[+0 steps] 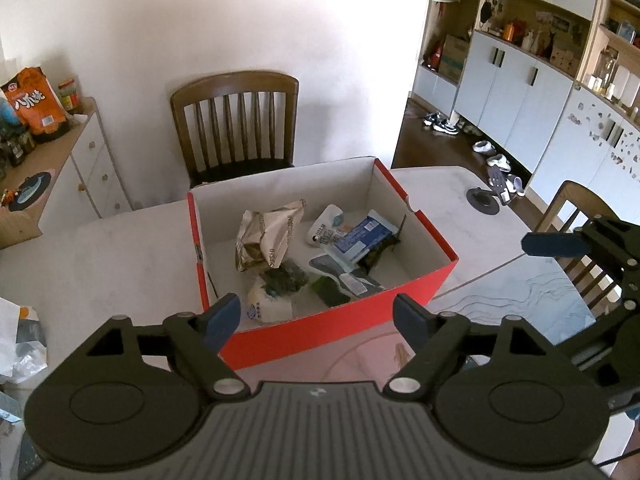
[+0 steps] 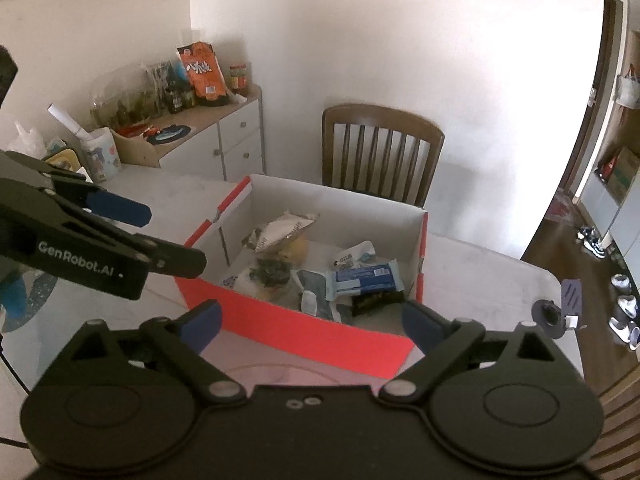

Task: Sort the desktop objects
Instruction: 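Withdraw both open tools from the red box back toward the table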

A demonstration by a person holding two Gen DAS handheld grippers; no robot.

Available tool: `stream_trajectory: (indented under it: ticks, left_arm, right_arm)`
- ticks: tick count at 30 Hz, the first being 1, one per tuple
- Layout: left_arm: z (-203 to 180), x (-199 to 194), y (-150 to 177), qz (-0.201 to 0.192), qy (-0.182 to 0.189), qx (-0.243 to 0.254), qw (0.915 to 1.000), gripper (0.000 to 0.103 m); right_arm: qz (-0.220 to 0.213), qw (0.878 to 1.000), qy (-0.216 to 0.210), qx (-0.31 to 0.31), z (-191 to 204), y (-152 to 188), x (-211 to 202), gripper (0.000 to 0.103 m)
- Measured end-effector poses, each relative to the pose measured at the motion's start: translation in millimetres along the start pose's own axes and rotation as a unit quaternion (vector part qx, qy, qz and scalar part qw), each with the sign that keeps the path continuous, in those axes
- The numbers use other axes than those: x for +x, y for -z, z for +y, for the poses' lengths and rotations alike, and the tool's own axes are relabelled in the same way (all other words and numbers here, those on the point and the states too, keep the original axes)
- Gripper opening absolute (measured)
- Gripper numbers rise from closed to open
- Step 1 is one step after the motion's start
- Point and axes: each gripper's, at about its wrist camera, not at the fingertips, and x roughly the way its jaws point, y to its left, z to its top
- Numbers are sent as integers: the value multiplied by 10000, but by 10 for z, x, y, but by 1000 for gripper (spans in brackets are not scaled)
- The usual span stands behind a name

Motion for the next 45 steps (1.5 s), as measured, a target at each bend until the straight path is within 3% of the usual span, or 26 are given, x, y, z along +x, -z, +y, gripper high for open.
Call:
stream_trajectory:
  ticks: [2,13,38,45]
  left_arm:
    - [-7,-18,38,-27,49,18,10000,89]
    - [-64,-68,271,38,172,83,9998,94]
    - [24,160,816,459,251,45,9986,94]
    - [41,276,941,617,276,95,9977,94]
  right_arm:
    - [-60,10000,19,5,33,49,-33,100]
    - [-191,9997,45,120,189,346,-148,100]
    - [-88,9994,297,120,576,912,-11,100]
    - [-16,9998,191,107,646,1030,54,100]
